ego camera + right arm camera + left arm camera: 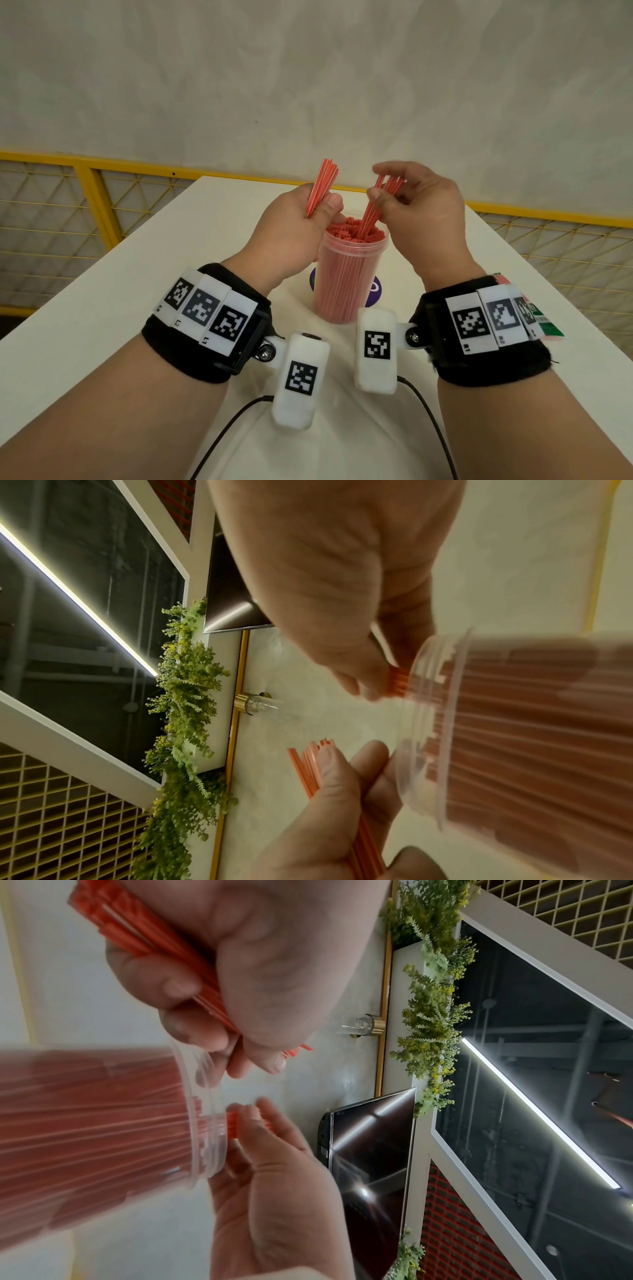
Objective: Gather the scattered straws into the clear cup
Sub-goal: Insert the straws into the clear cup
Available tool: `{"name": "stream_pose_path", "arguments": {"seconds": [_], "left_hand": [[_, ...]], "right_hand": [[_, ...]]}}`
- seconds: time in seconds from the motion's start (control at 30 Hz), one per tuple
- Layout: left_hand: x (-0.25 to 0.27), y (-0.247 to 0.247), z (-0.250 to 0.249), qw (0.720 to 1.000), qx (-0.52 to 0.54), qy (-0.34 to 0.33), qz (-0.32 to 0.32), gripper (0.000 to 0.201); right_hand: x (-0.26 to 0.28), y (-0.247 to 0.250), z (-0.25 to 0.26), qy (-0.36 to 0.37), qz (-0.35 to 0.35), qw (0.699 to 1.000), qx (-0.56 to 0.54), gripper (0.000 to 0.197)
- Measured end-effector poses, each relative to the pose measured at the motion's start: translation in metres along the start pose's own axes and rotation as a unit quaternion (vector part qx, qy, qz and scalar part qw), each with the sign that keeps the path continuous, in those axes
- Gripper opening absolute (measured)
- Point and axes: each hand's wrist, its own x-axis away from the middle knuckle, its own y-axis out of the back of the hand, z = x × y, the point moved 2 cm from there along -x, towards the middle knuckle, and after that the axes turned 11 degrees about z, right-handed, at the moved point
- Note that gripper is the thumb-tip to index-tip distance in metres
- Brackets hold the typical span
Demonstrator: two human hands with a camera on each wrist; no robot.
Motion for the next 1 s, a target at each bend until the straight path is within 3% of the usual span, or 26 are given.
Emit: {"name": "stream_pose_path", "arguments": {"seconds": [0.1,0.13,0.3,0.43,0.57,0.7,0.83,0.93,1.0], "left_hand": [[0.001,0.000,-0.001,1.000,0.013,0.003,-0.010,0.018],[0.001,0.000,-0.001,1.000,0.014,0.006,-0.010,0.019],[0.003,-0.001,-0.003,1.000,0.024,0.017,-0.006,0.019],[0.003,-0.001,-0.003,0.999,0.031,0.024,-0.004,0.019],[0.003,-0.001,-0.002,0.999,0.038,0.030,0.001,0.019],[0.003,-0.001,-0.001,0.998,0.042,0.036,0.002,0.019],[0.003,-0.001,-0.002,0.998,0.044,0.041,0.002,0.019],[0.003,-0.001,-0.001,0.997,0.062,0.054,0.005,0.022],[0.004,-0.001,-0.001,0.992,0.105,0.070,0.019,0.027]], "right_hand": [[0.004,-0.009,-0.008,-0.074,0.154,0.982,0.076,0.014],[0.005,-0.010,-0.010,-0.097,0.175,0.977,0.071,0.015],[0.002,-0.006,-0.011,-0.126,0.060,0.989,-0.044,0.019],[0.004,-0.012,-0.019,-0.165,0.094,0.981,-0.023,0.036],[0.001,-0.007,-0.020,-0.160,0.020,0.986,-0.044,0.029],[0.003,-0.009,-0.024,-0.191,0.060,0.979,-0.031,0.044],[0.001,-0.004,-0.022,-0.180,-0.017,0.981,-0.068,0.040],[0.002,-0.008,-0.024,-0.192,0.034,0.980,-0.038,0.052],[0.004,-0.010,-0.022,-0.184,0.042,0.982,-0.006,0.049]]}}
